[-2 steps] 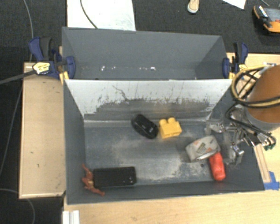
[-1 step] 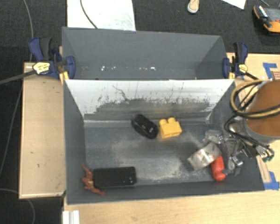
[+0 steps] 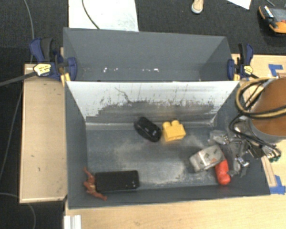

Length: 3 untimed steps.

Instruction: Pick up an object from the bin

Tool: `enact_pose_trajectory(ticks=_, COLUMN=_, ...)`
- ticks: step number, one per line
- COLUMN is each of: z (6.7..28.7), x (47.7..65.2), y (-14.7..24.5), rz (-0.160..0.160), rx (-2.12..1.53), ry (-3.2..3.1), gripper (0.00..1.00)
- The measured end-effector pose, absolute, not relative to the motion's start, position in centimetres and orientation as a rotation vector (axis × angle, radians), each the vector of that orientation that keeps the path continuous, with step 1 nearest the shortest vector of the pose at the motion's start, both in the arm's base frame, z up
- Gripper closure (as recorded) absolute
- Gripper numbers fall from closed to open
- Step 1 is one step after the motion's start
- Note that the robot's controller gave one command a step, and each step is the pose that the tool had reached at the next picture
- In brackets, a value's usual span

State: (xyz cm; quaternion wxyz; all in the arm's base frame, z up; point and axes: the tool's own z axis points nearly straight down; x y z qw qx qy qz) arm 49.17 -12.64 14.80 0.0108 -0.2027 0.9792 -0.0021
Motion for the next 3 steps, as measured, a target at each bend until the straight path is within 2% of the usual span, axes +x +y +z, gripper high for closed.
enact_pose_trajectory(ticks=1, z=11.1, x=49.6, y=-11.7, rz=-0.002, rx=-0.688, ry=3.045, gripper=0.0)
enact_pose_trajectory(ticks=2, z=13.4, x=50.5, y=-12.9, rz=-0.008, rx=-0.519, ry=3.065, gripper=1.0)
enact_pose_trajectory(ticks=3, z=13.4, x=50.5, y=-12.9, rz=-0.007, rx=-0.52, ry=3.065, gripper=1.0)
